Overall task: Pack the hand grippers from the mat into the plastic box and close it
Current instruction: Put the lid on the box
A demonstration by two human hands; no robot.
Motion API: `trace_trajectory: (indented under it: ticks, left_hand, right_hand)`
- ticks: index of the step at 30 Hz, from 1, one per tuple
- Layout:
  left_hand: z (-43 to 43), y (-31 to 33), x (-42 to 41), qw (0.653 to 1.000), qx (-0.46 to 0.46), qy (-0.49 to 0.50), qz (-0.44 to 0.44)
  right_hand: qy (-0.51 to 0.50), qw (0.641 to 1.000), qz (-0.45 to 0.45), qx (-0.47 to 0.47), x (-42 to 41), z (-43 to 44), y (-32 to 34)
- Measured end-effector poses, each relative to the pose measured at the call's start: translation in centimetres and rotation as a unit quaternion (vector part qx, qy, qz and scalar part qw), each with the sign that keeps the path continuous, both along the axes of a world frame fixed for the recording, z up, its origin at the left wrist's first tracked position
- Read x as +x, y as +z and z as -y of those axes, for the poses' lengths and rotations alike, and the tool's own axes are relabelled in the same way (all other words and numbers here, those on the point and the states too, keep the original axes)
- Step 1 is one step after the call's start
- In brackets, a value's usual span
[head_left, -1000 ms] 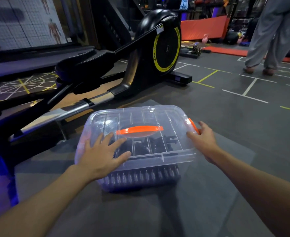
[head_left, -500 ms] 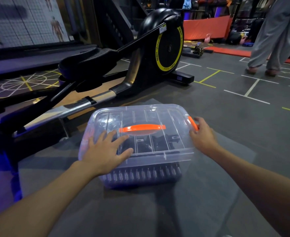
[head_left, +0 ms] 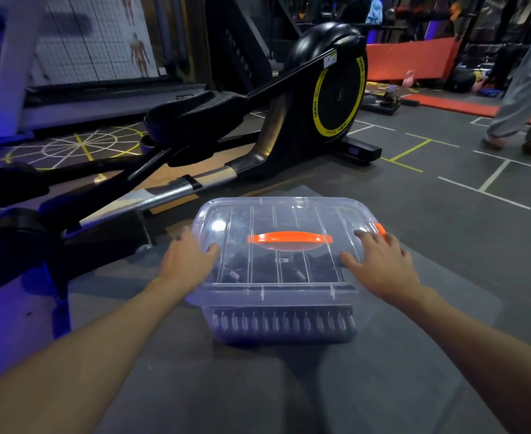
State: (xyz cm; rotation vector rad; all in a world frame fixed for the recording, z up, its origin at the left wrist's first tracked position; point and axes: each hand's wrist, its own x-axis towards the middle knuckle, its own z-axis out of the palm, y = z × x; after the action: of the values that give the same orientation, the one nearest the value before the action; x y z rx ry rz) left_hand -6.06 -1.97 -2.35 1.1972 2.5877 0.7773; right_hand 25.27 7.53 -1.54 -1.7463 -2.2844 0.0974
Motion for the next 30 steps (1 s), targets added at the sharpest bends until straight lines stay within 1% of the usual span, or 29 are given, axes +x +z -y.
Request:
trace_trajectory:
  ticks: [3, 5, 8, 12, 14, 18, 25, 30]
  left_hand:
    - [0.2, 0.2, -0.1, 0.999, 0.006, 0.032, -0.027]
    - [0.5, 0.3, 0.0, 0.998, 0.02, 0.047, -0.026]
    - [0.7, 0.5, 0.2, 0.996, 0.036, 0.062, -0.047]
    - [0.8, 0.6, 0.5, 0.996, 0.063, 0.054, 0.011]
    - [0.8, 0.6, 0.4, 0.995, 0.071, 0.064, 0.028]
    - [0.7, 0.4, 0.2, 0.988, 0.092, 0.094, 0.077]
    - [0.9, -0.2, -0.4, 0.991, 0.115, 0.055, 0.041]
    - [1.6, 0.2, -0.1, 0.989, 0.13, 0.034, 0.068]
  right_hand:
    - [-0.002, 1.0, 0.001, -0.001, 0.0, 0.0, 0.1]
    - [-0.004, 1.0, 0.001, -0.001, 0.1, 0.0, 0.0]
    - [-0.017, 1.0, -0.02, -0.001, 0.2, -0.1, -0.2]
    - [-0.058, 0.996, -0.068, 0.003, 0.2, 0.0, -0.3]
    - [-0.086, 0.992, -0.087, -0.014, 0.1, 0.0, 0.0]
    - [-0.1, 0.991, -0.087, -0.026, 0.1, 0.0, 0.0]
    - [-0.083, 0.992, -0.098, -0.02, 0.1, 0.2, 0.3]
    - [-0.061, 0.993, -0.098, -0.015, 0.0, 0.4, 0.5]
